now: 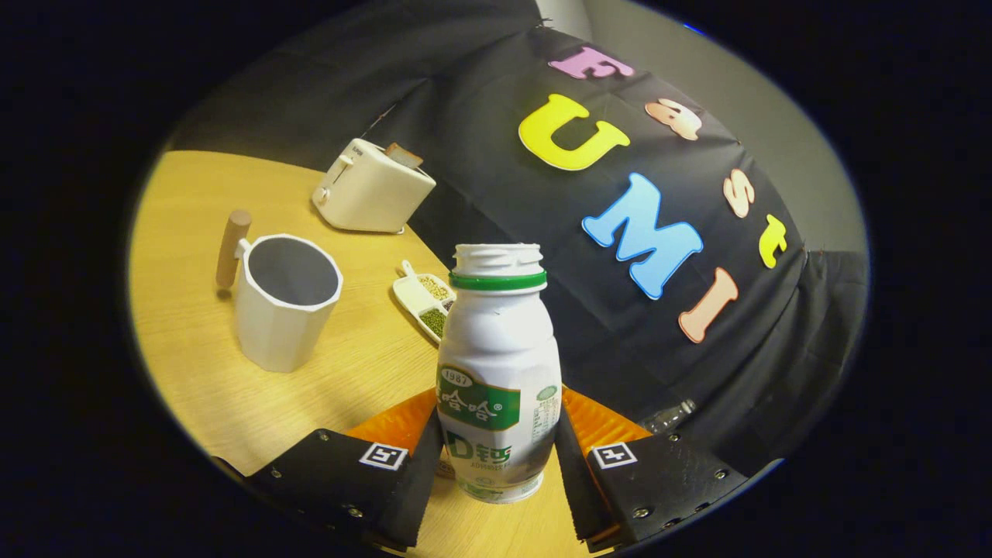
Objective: Take the bottle from table, then pour the juice into the cup, finally place the bottle on the coaster
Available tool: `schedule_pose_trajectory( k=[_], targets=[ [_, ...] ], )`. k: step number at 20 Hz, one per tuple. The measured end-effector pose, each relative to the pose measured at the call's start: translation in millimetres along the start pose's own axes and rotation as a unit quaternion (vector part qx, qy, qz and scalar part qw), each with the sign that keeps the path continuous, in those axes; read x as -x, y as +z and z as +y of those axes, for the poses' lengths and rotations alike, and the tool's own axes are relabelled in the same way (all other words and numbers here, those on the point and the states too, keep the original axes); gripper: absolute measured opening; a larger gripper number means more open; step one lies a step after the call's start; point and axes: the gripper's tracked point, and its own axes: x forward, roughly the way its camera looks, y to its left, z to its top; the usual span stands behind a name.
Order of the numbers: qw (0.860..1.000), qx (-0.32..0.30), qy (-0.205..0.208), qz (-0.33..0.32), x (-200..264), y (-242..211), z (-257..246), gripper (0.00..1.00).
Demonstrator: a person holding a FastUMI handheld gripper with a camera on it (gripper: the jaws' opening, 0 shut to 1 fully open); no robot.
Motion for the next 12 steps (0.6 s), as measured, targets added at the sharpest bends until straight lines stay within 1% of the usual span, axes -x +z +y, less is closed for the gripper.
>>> schedule_pose_trajectory(
  k=[5, 12],
  targets=[
    [0.999, 0.033, 0.009, -0.004, -9, 5, 7, 0.72],
    [0.994, 0.111, 0.014, -0.008, -16, 10, 17, 0.72]
  ],
)
